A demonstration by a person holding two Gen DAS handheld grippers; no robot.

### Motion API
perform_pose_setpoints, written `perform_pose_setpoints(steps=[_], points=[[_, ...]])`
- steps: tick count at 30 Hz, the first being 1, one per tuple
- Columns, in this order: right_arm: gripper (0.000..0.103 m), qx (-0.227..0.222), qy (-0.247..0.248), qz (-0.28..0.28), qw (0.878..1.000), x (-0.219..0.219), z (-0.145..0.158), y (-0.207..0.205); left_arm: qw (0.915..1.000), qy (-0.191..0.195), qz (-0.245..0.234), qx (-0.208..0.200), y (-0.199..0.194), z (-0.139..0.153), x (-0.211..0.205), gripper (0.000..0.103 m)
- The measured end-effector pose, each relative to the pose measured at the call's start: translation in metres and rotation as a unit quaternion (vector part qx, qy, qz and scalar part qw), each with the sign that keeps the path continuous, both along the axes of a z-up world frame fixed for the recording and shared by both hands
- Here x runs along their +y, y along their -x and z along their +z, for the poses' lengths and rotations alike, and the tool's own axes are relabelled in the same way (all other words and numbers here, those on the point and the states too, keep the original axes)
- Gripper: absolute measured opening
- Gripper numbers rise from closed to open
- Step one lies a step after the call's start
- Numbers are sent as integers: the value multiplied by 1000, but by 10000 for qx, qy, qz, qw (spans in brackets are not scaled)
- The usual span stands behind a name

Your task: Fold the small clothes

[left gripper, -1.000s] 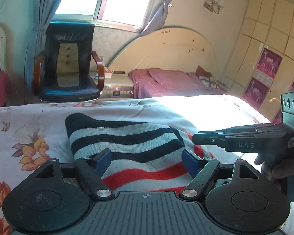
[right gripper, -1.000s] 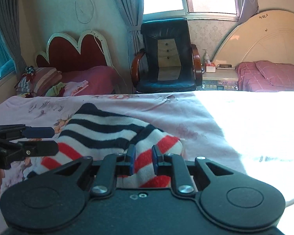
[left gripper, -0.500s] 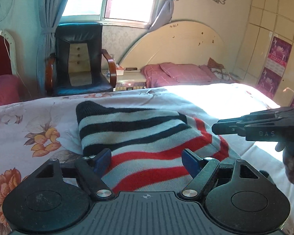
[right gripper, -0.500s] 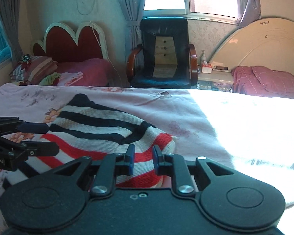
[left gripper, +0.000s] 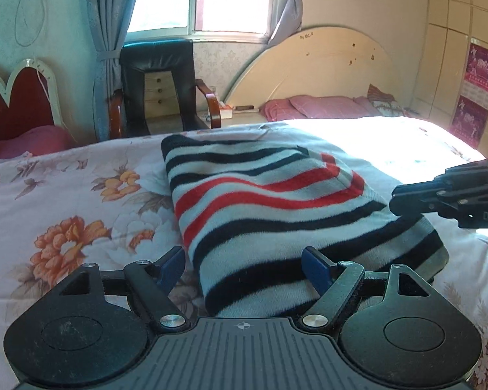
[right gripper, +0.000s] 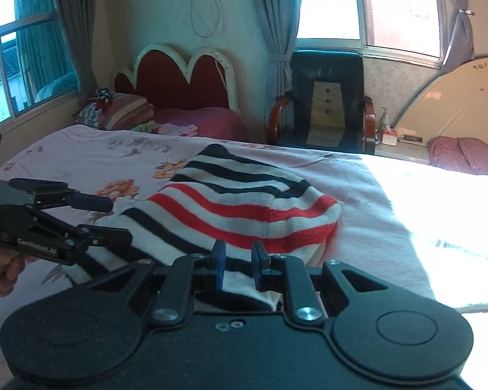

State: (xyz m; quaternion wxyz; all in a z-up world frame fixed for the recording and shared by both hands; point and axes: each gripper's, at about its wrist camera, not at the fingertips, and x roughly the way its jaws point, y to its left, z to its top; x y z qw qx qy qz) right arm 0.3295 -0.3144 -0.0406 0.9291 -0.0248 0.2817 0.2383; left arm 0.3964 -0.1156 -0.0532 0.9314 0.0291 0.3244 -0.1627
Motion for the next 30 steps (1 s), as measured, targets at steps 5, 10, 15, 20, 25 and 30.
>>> perform_pose_setpoints(steps=[5,10,15,20,25,30], points=[[14,279,662,184,9972,18,-25,14,9997,33,115,219,9,-13,-3,78],[15,367,547,10,9978,18,-29,22,9994,8,108,340,16,-22,-4,78],[16,409,586,-84,9974,19,-36,32,9991,68,87,411,22,-26,1,78],[16,462,642,-280,9965,23,-40,34,9985,207,88,493,21,-30,6,78],[16,606,708,-548,9941,30,-37,35,9977,281,99,611,26,-20,14,79],[65,340,-311,-980,9941,5,3,62,9967,726,-33,364,40,7,41,102]])
